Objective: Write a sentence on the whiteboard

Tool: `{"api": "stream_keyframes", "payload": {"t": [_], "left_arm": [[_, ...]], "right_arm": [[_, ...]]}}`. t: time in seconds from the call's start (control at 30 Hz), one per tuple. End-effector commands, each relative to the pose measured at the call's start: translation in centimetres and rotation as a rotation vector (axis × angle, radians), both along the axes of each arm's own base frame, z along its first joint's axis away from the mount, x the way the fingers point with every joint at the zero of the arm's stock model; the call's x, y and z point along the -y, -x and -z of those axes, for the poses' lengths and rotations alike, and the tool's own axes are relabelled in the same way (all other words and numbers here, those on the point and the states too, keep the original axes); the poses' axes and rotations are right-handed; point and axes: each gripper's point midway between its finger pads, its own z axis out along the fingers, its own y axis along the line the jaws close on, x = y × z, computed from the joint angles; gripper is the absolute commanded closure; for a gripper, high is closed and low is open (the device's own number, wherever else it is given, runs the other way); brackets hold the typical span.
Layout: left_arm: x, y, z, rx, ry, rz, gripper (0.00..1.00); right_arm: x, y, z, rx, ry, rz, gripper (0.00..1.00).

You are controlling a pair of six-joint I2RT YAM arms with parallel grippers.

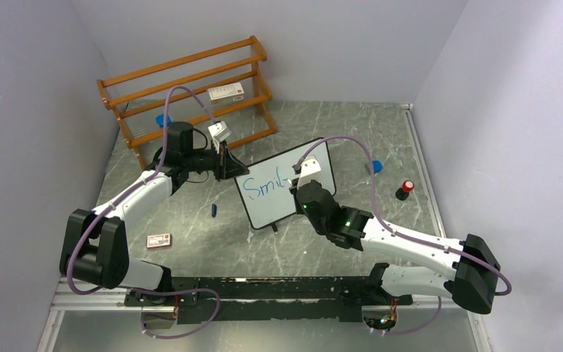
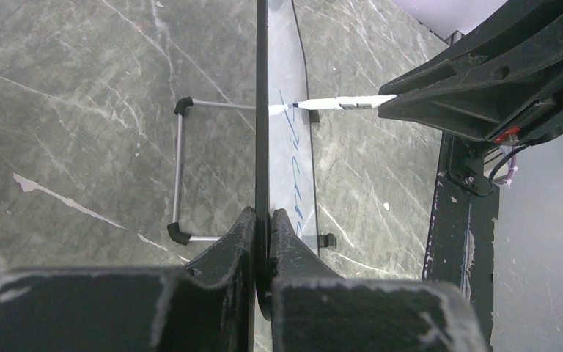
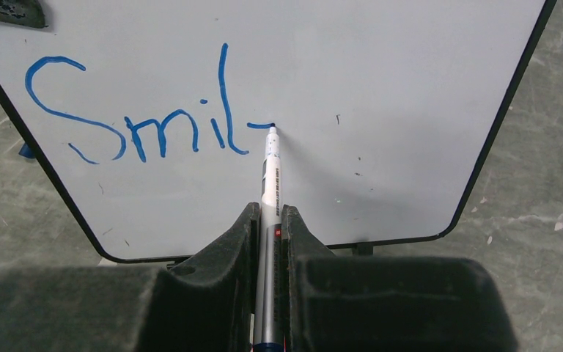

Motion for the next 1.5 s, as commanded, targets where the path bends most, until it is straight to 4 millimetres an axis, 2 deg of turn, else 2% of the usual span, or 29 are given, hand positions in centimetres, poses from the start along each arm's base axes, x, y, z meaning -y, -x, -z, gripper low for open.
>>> {"api": "stream_keyframes", "payload": {"t": [0.0,0.33,0.53,0.87,1.13,1.47], "left_arm": [[-0.3,-0.4,0.5,0.017,-0.027,0.005,0.95],[-0.3,-0.4,0.5,0.015,-0.026,0.007,0.95],[-0.3,-0.4,0.5,0.015,-0.027,0.005,0.95],[-0.3,-0.5,0.5,0.012,-0.027,0.005,0.95],[-0.3,-0.6,0.5,0.016,-0.03,0.001,0.95],[-0.3,-0.7,0.6,0.02,-0.033,-0.001,0.95]], "right_arm": [[0.6,-1.0,-1.3,0.043,-0.02,0.056,1.0],[-0.3,-1.5,-2.4,0.075,-0.042,0.035,1.0],[-1.4,-1.5,-2.6,0.076,-0.055,-0.009,1.0],[-2.1,-1.2,-2.5,0.07,-0.068,-0.05,1.0],[-2.1,-0.8,-1.3,0.032,-0.044,-0.063,1.0],[-0.9,0.3,1.0,-0.036,0.004,-0.063,1.0]]}}
